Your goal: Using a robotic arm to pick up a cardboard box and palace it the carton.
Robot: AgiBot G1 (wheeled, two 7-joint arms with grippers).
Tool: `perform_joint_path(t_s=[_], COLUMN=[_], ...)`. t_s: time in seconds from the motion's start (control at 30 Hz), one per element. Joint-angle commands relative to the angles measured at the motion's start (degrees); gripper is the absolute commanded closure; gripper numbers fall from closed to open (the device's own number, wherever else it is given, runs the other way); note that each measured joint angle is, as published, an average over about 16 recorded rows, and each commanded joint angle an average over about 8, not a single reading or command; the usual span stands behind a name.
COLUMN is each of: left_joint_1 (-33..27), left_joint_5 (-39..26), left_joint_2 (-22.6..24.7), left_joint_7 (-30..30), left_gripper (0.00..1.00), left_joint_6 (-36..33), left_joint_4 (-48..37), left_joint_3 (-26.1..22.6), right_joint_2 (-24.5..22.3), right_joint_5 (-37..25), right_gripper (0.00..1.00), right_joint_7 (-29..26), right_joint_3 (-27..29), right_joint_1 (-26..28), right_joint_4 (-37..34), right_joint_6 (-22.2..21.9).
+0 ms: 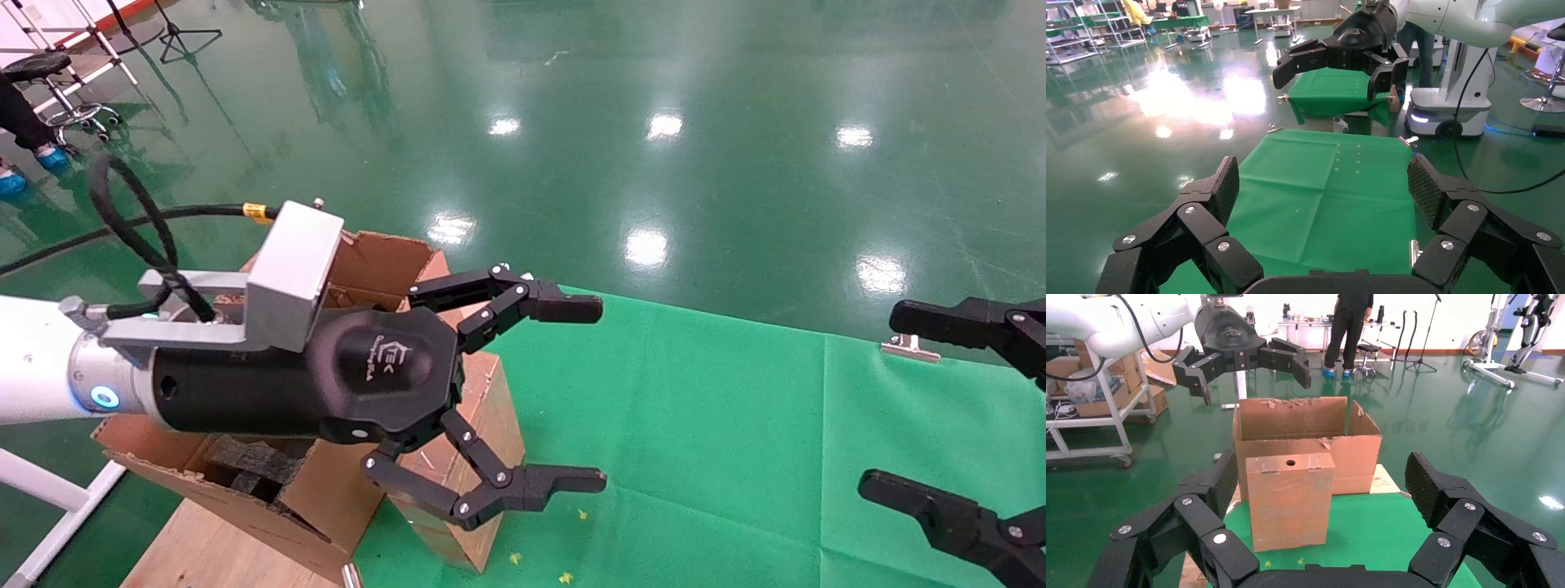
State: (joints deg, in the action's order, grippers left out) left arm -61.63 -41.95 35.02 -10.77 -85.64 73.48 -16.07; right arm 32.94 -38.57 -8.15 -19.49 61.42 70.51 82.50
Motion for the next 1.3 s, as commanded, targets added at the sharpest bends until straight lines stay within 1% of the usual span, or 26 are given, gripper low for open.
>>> perform_joint_path(t_s=[0.03, 0.5, 0.53, 0.57, 0.67, 0.77, 0.8, 0.83, 0.93, 1.03, 1.13, 1.3], left_joint_1=[0.0, 0.0, 0.0, 0.0, -0.1, -1.3, -2.0, -2.8, -5.7, -7.9, -9.1, -9.9], left_joint_5=[0.0, 0.0, 0.0, 0.0, -0.6, -3.4, -4.8, -6.3, -11.7, -15.2, -17.4, -19.3], left_joint_2=[0.0, 0.0, 0.0, 0.0, -0.3, -1.3, -1.7, -2.1, -2.9, -3.1, -3.2, -3.6], left_joint_7=[0.0, 0.0, 0.0, 0.0, 0.0, -0.6, -1.1, -1.7, -4.2, -6.9, -8.4, -9.0], left_gripper=[0.00, 0.00, 0.00, 0.00, 0.00, 0.00, 0.00, 0.00, 0.00, 0.00, 0.00, 0.00], left_joint_6=[0.0, 0.0, 0.0, 0.0, 0.0, 0.0, 0.1, 0.2, 0.9, 1.5, 1.9, 2.0], left_joint_4=[0.0, 0.0, 0.0, 0.0, 0.2, 1.2, 1.6, 2.0, 3.2, 3.5, 3.6, 3.2], left_joint_3=[0.0, 0.0, 0.0, 0.0, -0.2, -1.0, -1.4, -1.8, -3.7, -5.4, -6.6, -7.5], right_joint_2=[0.0, 0.0, 0.0, 0.0, 0.0, 0.0, 0.0, 0.0, 0.0, 0.0, 0.0, 0.0], right_joint_5=[0.0, 0.0, 0.0, 0.0, 0.0, 0.0, 0.0, 0.0, 0.0, 0.0, 0.0, 0.0], right_gripper=[0.00, 0.00, 0.03, 0.12, 0.49, 0.86, 0.96, 1.00, 1.00, 1.00, 1.00, 1.00], right_joint_7=[0.0, 0.0, 0.0, 0.0, 0.0, 0.0, 0.0, 0.0, 0.0, 0.0, 0.0, 0.0], right_joint_3=[0.0, 0.0, 0.0, 0.0, 0.0, 0.0, 0.0, 0.0, 0.0, 0.0, 0.0, 0.0], right_joint_1=[0.0, 0.0, 0.0, 0.0, 0.0, 0.0, 0.0, 0.0, 0.0, 0.0, 0.0, 0.0], right_joint_4=[0.0, 0.0, 0.0, 0.0, 0.0, 0.0, 0.0, 0.0, 0.0, 0.0, 0.0, 0.0], right_joint_6=[0.0, 0.0, 0.0, 0.0, 0.0, 0.0, 0.0, 0.0, 0.0, 0.0, 0.0, 0.0])
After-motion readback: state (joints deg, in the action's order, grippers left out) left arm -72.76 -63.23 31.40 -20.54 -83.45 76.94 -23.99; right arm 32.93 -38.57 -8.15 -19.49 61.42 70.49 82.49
